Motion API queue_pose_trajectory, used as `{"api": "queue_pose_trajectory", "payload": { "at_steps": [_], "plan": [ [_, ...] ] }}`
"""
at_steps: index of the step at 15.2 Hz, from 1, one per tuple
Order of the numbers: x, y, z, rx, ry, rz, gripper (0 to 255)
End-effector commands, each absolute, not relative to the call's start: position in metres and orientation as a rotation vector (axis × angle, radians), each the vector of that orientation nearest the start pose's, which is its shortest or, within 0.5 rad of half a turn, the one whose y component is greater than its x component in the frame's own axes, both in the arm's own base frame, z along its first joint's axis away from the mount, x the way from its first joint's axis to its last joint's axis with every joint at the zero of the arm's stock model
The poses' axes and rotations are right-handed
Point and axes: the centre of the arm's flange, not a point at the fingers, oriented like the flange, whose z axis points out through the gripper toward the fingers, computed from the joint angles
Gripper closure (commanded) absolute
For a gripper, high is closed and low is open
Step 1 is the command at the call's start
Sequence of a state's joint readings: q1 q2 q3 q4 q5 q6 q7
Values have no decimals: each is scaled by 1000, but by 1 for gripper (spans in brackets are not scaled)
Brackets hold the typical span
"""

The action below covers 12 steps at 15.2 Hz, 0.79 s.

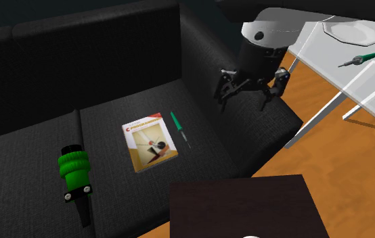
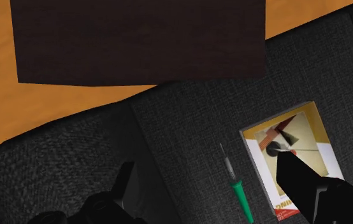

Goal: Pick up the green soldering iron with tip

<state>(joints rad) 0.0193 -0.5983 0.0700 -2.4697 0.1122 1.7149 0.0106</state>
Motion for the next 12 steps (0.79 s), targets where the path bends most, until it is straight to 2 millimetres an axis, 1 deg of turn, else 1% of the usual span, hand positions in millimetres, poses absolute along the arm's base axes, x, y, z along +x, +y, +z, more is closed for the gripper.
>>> {"api": "queue_pose_trajectory", "payload": {
  "at_steps": [1,12],
  "plan": [
    [361,53,463,-3066,-59,246,0],
    [429,105,344,-3058,-60,265,0]
  ]
}}
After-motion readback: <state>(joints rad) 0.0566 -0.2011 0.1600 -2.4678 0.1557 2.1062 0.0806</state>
